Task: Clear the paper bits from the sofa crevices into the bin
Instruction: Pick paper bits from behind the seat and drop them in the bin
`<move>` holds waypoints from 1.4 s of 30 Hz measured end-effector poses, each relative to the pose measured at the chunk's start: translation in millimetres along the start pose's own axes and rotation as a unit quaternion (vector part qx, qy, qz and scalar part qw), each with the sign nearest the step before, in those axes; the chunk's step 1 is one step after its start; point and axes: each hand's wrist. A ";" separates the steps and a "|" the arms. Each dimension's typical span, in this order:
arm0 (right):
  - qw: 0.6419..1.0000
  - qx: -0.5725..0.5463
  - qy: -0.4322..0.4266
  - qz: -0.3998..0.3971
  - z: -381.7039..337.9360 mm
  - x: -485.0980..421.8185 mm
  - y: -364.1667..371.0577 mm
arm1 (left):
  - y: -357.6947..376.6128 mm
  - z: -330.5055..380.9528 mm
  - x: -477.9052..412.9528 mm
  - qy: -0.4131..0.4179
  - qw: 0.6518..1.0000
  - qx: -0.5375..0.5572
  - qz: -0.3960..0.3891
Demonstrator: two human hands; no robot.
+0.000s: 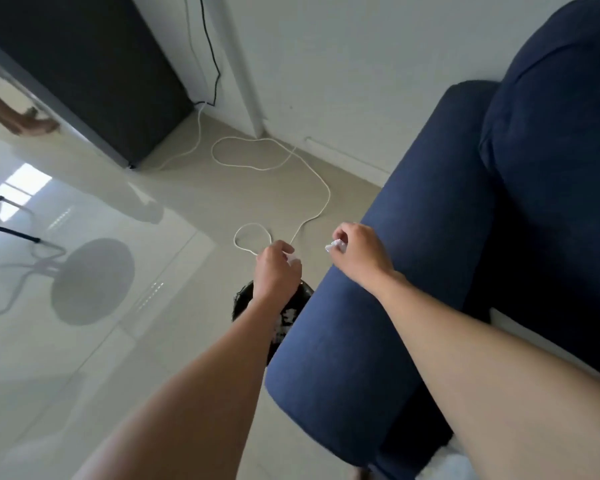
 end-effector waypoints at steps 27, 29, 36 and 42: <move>0.991 0.068 0.025 -0.113 -22.1 -0.9 30.0 | -8.8 -26.2 -15.0 -0.072 0.987 -0.091 -0.108; 0.993 0.065 0.045 -0.091 -3.5 0.7 14.6 | 9.3 -4.8 -12.5 -0.039 0.987 -0.100 -0.120; 0.987 0.017 0.156 -0.013 104.1 39.4 -60.8 | 106.4 89.0 35.8 0.096 0.960 -0.183 -0.188; 0.972 -0.009 0.234 0.032 186.8 89.1 -107.4 | 174.3 130.1 83.6 0.175 0.927 -0.228 -0.240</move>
Point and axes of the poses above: each hand's wrist, its own x-axis away from the middle knuckle, its own y-axis out of the palm, z = x × y, and after that the axes turned 8 degrees about x, right-handed
